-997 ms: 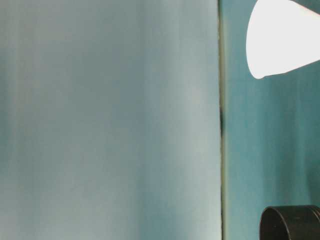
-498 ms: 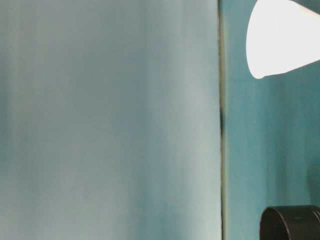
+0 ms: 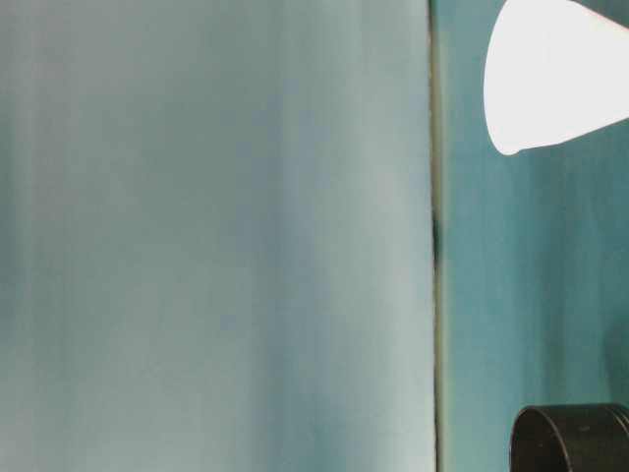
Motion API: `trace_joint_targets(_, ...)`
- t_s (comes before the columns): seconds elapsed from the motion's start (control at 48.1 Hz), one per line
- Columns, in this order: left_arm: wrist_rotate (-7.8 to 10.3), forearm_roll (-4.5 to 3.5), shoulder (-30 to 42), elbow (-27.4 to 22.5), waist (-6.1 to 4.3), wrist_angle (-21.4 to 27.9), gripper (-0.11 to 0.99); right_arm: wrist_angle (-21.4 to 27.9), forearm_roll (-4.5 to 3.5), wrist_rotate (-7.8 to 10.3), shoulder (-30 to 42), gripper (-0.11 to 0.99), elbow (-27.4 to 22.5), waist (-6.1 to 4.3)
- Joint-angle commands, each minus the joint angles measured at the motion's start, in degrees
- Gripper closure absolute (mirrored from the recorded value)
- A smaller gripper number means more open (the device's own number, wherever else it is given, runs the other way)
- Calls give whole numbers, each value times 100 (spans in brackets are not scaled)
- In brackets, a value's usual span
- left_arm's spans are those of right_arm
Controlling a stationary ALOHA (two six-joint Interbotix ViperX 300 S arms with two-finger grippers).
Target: Put the paper cup into the moved red handle cup holder.
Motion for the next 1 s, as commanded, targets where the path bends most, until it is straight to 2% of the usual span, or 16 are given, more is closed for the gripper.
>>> trace_joint_targets(0.0,9,18,-18,-149,9,-9,85,105,9,123,-35,99,-141,-9)
trace_joint_targets(0.083,18,18,-18,-149,9,-9,84,272,9,176,-88,99,-149,-9)
trace_joint_targets(0.145,26,18,9,-149,26,18,73,325,9,176,-123,99,-158,-9)
trace_joint_targets(0.415,18,18,448,-220,26,53,-1,439,9,176,-202,99,-167,-18)
trace_joint_targets(0.706,26,18,1020,-264,44,-97,-4,448,9,185,-202,99,-167,-35)
trace_joint_targets(0.831,26,18,1441,-290,44,-237,-4,457,0,185,-193,99,-167,-35)
trace_joint_targets(0.976,53,18,2030,-360,97,-387,-4,554,9,185,-202,99,-167,-35)
